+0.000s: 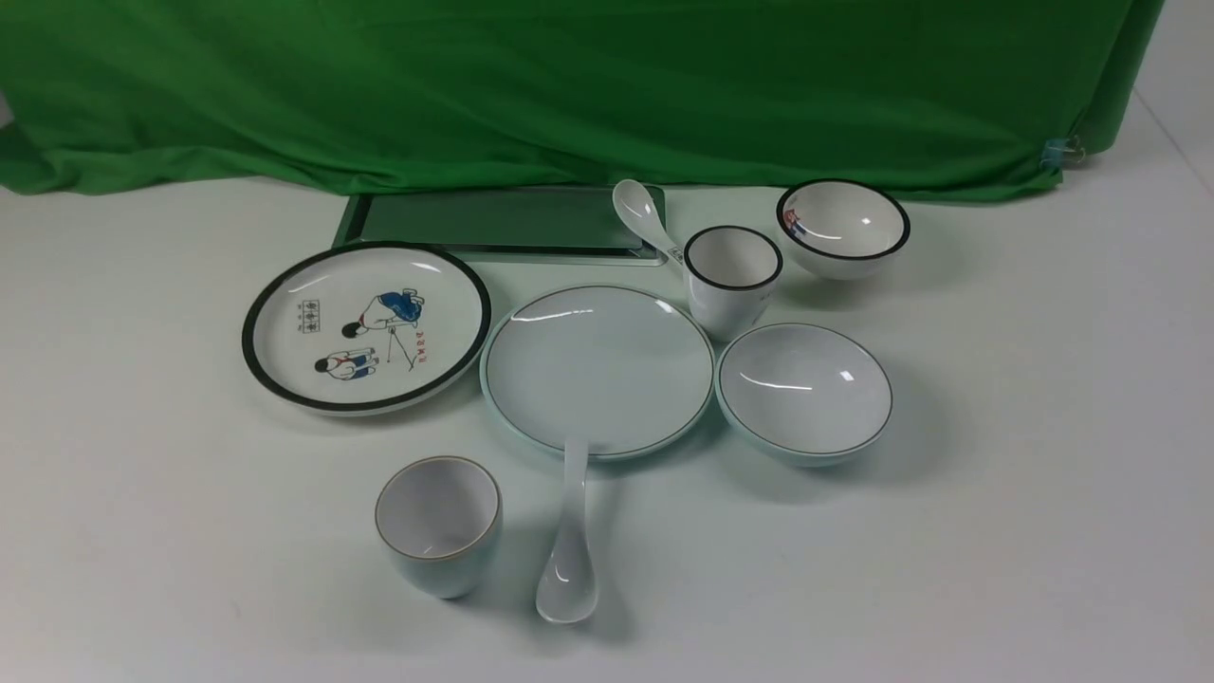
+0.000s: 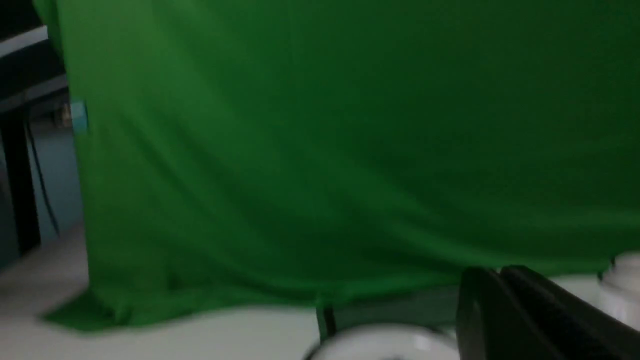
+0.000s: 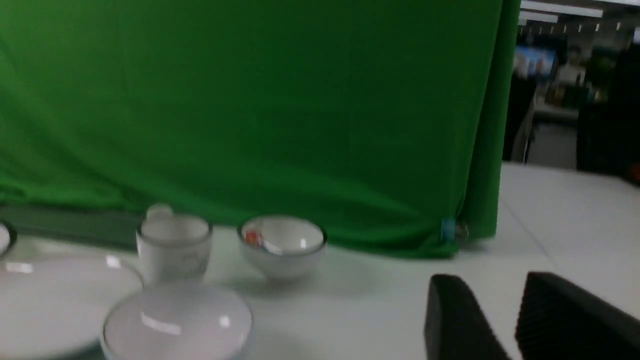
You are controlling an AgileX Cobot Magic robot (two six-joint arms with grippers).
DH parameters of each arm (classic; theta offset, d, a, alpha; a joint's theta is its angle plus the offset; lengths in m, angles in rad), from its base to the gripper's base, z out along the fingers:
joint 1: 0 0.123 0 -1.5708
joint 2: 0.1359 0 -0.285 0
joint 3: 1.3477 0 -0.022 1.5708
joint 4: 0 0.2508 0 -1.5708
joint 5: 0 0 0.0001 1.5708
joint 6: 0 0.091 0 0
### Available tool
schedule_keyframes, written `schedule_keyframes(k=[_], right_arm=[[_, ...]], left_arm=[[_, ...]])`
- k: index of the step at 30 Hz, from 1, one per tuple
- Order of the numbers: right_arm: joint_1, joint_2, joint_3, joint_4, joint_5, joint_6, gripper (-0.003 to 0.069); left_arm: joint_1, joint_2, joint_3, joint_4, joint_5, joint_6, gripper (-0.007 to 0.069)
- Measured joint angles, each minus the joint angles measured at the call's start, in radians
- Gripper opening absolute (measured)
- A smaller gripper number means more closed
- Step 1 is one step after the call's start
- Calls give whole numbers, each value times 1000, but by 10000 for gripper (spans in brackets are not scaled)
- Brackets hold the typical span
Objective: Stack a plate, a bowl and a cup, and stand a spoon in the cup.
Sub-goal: Use the right arm to grab a blue rice bowl
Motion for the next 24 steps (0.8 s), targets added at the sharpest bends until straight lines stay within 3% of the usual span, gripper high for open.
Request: schedule_keyframes(k=[3,8,10,12,14,16,19,23,24], right_arm=[[0,0,0,0,-158,156,238],[0,0,0,0,-286,214,230],[0,14,-27,0,-256,210,156],[0,50,-105,0,-163,187,63],[0,118,-202,0,-75,117,25],[0,218,-296,0,5,17,15],[0,368,-403,0,106,-93,14],[2,540,-477,0,264,-88,14],[11,634,-519,1,382,-81,13]], left_arm=[[0,0,0,5,-179,-6,-29],[0,0,0,8,-413,-178,-29],[0,2,-33,9,-461,-273,-29],[0,34,-135,28,-363,-310,-29],[0,105,-275,72,-186,-315,-29],[0,226,-415,111,-3,-311,-29],[0,401,-523,121,128,-314,-29],[-27,617,-614,68,266,-327,-29],[-58,703,-657,37,356,-312,-29]])
